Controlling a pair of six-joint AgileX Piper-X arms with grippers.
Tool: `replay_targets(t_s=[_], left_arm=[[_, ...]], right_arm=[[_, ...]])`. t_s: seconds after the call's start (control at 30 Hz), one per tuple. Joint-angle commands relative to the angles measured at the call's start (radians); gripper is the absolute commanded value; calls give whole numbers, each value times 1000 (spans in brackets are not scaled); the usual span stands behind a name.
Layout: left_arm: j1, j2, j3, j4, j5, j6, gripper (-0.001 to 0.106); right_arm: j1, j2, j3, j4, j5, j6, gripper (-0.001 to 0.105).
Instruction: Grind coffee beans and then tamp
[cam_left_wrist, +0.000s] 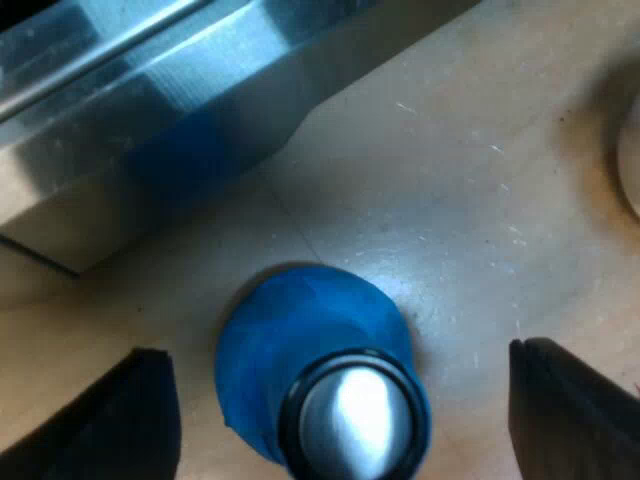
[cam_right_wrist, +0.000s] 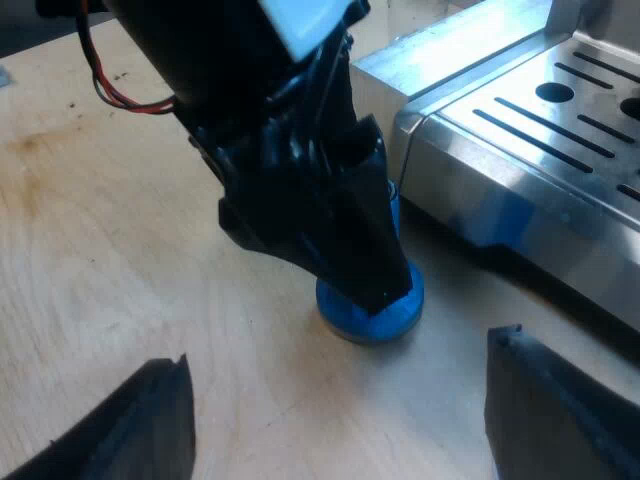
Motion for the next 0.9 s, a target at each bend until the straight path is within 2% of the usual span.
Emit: replay_targets(t_s=[0.03,0.3,0.5,0.57,0.67,0.7,0.87,0.9], left_arm=[[-1,25,-6,-26,3,8,69],[-1,55,-6,-34,9,26,69],[-1,55,-6,0,9,25,40],[-1,55,-6,24,9,25,22],[-1,55,-6,43,9,25,4],[-1,55,-6,54,6,28,0],[-1,50,-12,71,6,28,0],[-1,16,-11,85,2,28,0]], right_arm=[[3,-2,-5,-8,5,-3,62],[3,-2,-5,-8,5,-3,62],[3,-2,-5,-8,5,-6,62],[3,-2,-5,-8,5,-6,62],[3,-2,-5,-8,5,-6,62],[3,-2,-5,-8,5,-6,62],[3,-2,-5,-8,5,-6,62],[3,-2,-5,-8,5,-6,62]])
